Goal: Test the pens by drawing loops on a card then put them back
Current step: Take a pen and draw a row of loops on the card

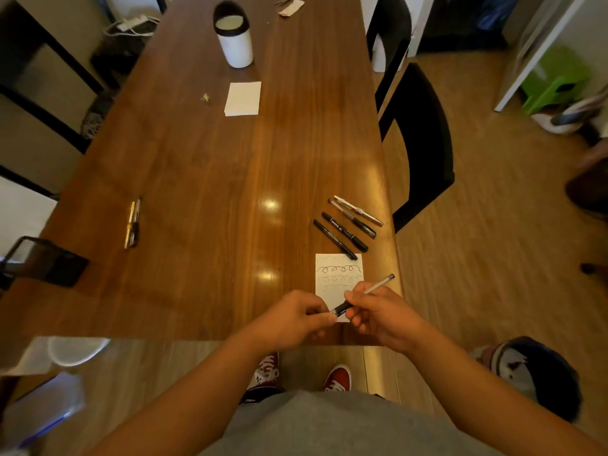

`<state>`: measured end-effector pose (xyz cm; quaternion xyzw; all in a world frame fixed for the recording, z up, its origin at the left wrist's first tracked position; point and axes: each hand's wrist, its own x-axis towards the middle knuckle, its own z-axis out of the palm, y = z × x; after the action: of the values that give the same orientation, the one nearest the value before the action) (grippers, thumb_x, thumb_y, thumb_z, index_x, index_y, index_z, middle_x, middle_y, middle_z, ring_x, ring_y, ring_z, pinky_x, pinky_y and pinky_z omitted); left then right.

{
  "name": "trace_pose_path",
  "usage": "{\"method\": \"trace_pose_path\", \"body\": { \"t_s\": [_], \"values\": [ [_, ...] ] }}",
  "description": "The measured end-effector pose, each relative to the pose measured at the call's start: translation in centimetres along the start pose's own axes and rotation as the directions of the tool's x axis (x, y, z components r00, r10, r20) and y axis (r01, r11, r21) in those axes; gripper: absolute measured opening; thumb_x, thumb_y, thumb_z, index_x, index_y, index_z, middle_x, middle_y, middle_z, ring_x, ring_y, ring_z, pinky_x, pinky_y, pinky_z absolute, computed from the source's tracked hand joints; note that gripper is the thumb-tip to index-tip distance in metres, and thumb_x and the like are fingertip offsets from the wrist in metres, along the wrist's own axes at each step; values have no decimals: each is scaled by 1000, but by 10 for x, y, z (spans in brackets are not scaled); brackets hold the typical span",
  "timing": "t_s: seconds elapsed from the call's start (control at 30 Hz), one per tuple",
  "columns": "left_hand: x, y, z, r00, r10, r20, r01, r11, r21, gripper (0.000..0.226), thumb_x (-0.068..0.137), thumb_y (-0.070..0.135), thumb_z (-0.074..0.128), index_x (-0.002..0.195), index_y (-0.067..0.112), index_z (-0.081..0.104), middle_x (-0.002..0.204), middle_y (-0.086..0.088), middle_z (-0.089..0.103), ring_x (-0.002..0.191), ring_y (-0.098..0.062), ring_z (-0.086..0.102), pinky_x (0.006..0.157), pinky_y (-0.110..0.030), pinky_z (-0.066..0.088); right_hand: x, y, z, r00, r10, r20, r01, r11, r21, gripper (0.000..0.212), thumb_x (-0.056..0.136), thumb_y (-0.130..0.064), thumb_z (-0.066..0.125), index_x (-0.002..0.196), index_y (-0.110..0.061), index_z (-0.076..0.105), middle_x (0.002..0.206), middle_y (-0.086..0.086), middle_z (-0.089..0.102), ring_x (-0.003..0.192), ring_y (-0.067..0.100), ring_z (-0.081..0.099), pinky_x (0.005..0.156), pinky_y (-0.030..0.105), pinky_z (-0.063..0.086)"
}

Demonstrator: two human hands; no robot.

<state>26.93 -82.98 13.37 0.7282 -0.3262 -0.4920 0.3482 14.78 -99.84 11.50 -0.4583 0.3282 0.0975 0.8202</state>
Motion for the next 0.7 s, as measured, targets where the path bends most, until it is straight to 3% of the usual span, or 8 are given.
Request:
{"method": "trace_pose_path", "body": {
  "t_s": [0.1,0.23,0.37,0.43,0.5,0.6,0.7],
  "values": [
    [4,2,-2,1000,10,-19,-9,999,33,15,93,33,61,86,23,69,74,4,68,73,-12,66,68,-29,54,2,-1,-1,1000,-20,-17,20,1000,1,21,92,-19,64,72,-16,67,68,10,66,55,14,59,48,22,47],
    [12,7,-4,993,95,-70,-62,925,376,19,94,41,58,84,26,64,74,7,61,68,-9,57,60,-26,46,3,2,-2,996,-22,-82,26,998,51,19,93,-19,63,74,-14,65,69,11,66,56,15,60,49,23,48],
    [19,13,-7,965,245,-90,-145,791,594,27,96,44,52,94,21,66,76,6,59,68,-9,52,58,-25,40,10,-4,-5,995,-24,-101,29,998,49,16,94,-20,62,80,-12,63,68,10,65,55,15,59,49,23,49],
    [20,8,-14,948,306,-86,-161,695,701,29,98,45,49,94,21,65,79,6,59,69,-8,51,57,-22,35,14,-7,-17,977,-16,-211,50,986,160,15,95,-19,59,83,-12,63,64,6,60,53,12,55,46,21,47],
    [15,-4,-23,944,318,-83,-164,673,721,27,98,44,47,93,23,63,77,10,53,65,-3,44,55,-17,27,11,-14,-42,937,-2,-350,96,963,253,15,96,-20,57,84,-13,61,63,2,54,52,10,51,45,19,45],
    [3,-29,-35,961,259,-94,-126,718,685,24,99,43,47,98,26,63,80,15,50,66,1,42,57,-12,25,8,-19,-64,909,-55,-412,50,999,-23,16,96,-23,57,84,-12,59,68,5,55,58,14,52,52,24,46],
    [0,-47,-30,979,190,-67,-93,721,687,20,99,43,45,101,28,58,90,12,54,81,-5,49,66,-18,36,16,-6,-43,903,-169,-394,-17,904,-427,13,95,-23,59,87,-14,64,75,5,65,65,18,60,58,25,50]
  ]
}}
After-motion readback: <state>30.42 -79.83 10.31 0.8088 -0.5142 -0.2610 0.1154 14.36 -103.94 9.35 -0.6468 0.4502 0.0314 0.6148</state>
